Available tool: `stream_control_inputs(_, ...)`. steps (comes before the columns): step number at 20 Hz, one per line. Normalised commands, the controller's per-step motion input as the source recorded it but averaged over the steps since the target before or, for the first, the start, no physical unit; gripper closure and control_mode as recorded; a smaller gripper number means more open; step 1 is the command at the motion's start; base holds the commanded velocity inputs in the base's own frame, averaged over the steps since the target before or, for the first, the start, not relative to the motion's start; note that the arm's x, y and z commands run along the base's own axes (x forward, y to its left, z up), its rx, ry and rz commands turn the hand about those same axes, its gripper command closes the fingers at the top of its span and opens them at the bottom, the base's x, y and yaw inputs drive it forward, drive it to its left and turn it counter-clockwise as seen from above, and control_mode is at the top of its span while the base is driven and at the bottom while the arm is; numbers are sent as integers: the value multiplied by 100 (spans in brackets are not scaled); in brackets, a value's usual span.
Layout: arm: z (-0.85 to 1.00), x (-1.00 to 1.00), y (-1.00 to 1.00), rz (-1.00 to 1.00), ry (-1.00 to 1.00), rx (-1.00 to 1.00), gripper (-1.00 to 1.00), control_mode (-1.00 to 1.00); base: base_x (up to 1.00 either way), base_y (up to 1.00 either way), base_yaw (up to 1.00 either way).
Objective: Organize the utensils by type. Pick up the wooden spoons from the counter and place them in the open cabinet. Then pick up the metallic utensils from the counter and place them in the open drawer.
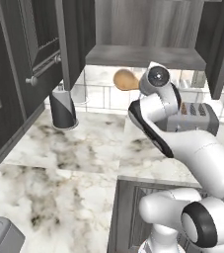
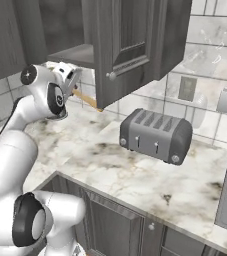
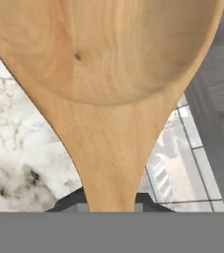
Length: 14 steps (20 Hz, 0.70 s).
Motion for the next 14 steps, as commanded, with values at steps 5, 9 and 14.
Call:
stream_control_inputs(5, 42, 56, 10, 12, -1, -9, 100, -100, 0, 0, 0)
stream_control_inputs(9, 45, 49, 21, 11, -4, -10, 100, -100, 0, 0, 0)
stream_control_inputs(14, 39, 60, 5, 9, -1, -8, 100, -100, 0, 0, 0)
